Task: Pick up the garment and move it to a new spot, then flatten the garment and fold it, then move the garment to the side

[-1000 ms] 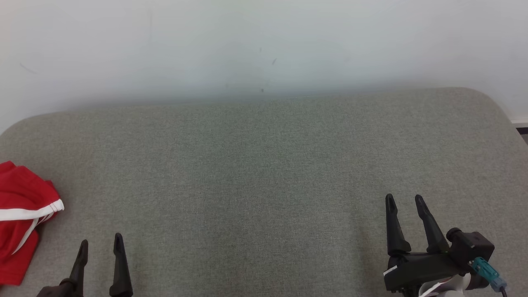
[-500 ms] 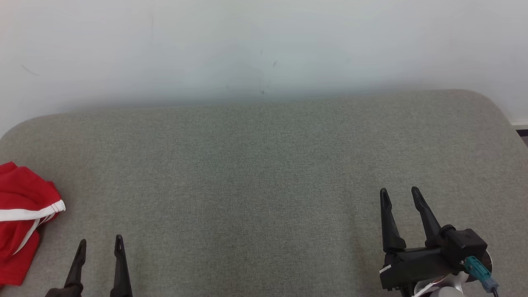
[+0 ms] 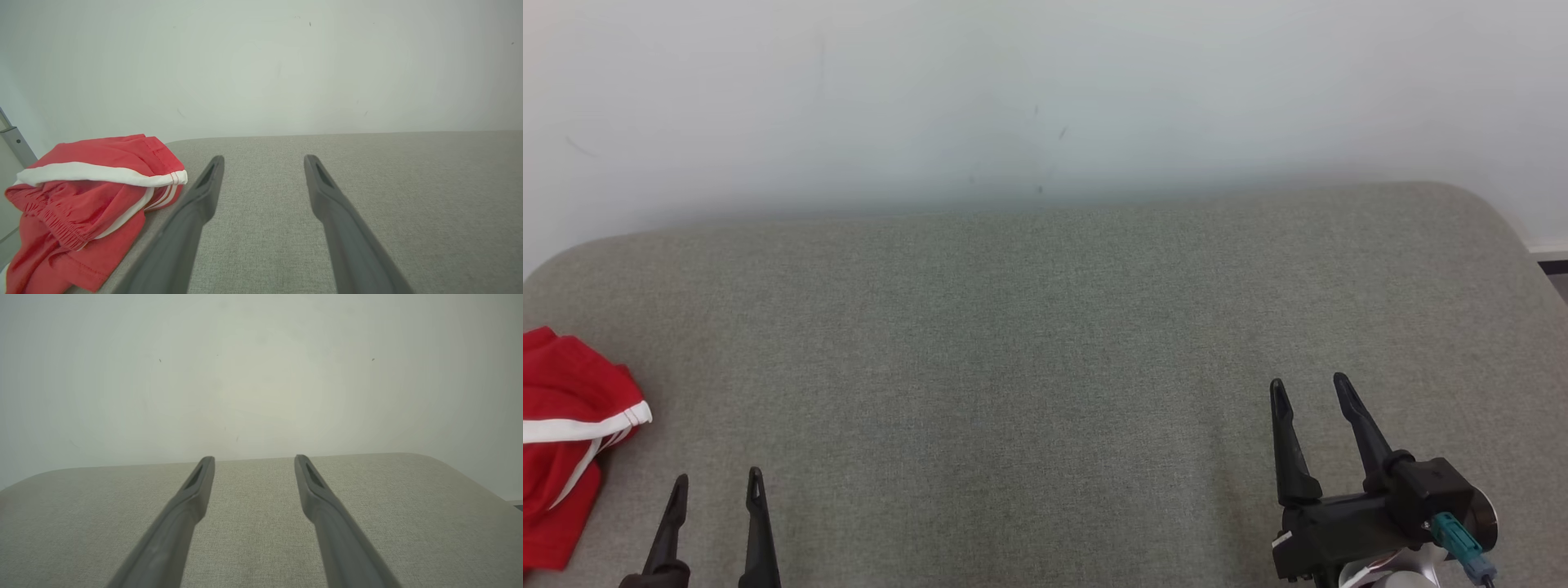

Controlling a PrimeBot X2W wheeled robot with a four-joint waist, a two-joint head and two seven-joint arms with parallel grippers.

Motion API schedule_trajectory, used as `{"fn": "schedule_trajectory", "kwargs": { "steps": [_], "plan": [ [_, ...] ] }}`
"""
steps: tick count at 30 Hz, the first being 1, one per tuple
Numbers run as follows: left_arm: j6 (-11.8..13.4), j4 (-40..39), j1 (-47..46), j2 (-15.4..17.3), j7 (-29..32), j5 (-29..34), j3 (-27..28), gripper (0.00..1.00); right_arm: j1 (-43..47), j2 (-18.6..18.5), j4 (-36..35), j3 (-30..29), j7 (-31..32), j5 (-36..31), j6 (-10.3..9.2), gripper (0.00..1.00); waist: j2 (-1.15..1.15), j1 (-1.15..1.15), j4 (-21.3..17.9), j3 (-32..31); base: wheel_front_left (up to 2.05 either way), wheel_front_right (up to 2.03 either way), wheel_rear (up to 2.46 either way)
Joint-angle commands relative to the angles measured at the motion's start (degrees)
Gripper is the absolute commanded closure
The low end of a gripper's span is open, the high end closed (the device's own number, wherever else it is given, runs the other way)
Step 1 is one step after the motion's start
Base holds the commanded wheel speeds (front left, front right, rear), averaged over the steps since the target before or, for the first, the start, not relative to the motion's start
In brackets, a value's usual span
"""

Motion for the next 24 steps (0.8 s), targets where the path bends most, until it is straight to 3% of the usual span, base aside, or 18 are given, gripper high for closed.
{"fn": "schedule_trajectory", "kwargs": {
  "steps": [1,16,24],
  "plan": [
    [0.1,-0.3,0.8,0.3,-0.2,0.3,0.2,0.00,0.2,0.1,0.2,0.0,0.0,0.1,-0.12,0.00,0.00,0.00,0.0,0.0,0.00,0.00,0.00],
    [0.2,0.4,0.6,0.3,-0.2,-0.3,0.1,0.00,0.4,0.1,1.0,-0.1,0.0,0.2,-0.12,0.00,0.00,0.00,0.5,0.4,0.00,0.00,0.00],
    [1.0,-0.1,0.9,0.3,-0.2,-0.6,-0.2,0.00,1.0,0.1,1.2,1.0,0.0,-0.5,-0.12,0.00,0.00,0.00,5.1,0.5,0.00,0.00,0.00]
  ]
}}
